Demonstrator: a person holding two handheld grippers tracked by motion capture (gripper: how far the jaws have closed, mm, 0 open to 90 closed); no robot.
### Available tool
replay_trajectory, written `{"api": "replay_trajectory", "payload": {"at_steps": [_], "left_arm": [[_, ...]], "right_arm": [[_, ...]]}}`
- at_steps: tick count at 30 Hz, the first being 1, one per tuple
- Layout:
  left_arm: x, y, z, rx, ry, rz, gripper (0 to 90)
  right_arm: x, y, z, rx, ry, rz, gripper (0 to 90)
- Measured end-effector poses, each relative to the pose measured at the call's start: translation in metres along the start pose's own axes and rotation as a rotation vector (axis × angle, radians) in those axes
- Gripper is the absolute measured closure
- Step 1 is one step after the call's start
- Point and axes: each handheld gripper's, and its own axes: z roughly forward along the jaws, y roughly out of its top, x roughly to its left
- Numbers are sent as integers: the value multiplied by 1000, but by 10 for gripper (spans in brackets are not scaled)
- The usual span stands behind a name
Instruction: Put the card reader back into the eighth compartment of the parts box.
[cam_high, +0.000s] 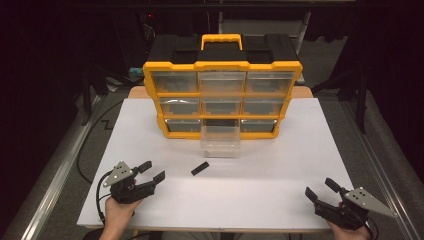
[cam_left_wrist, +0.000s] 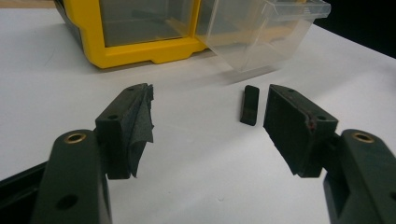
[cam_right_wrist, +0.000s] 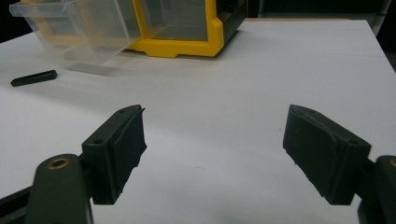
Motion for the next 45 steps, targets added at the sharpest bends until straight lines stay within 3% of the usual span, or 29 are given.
{"api": "replay_trajectory", "payload": {"at_steps": [45], "left_arm": [[-16, 13, 30, 28, -43, 31, 333]], "right_arm": [[-1, 3, 14, 22, 25, -19, 218]]}}
